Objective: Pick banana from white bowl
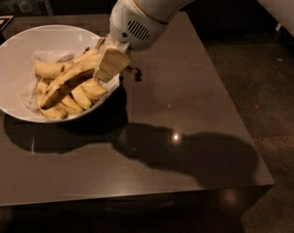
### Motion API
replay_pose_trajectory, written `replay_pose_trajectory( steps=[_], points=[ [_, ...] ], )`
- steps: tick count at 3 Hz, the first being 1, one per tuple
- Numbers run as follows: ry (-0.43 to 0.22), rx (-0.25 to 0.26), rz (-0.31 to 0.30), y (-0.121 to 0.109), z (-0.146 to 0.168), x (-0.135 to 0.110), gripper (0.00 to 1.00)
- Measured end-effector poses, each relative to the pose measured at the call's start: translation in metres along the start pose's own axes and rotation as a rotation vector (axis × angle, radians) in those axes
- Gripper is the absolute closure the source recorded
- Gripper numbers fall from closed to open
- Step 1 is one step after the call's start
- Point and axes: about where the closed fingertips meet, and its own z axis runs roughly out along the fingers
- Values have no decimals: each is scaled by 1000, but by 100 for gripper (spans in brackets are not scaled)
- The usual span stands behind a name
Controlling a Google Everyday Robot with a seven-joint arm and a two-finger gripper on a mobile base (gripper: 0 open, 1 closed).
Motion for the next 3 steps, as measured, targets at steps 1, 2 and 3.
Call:
replay_pose_trajectory(
  steps=[1, 2, 3],
  points=[
    [-44, 40, 47, 21, -15, 17, 100],
    [-77, 91, 104, 43, -28, 34, 100],
    [-95, 137, 148, 60, -38, 50, 100]
  ],
)
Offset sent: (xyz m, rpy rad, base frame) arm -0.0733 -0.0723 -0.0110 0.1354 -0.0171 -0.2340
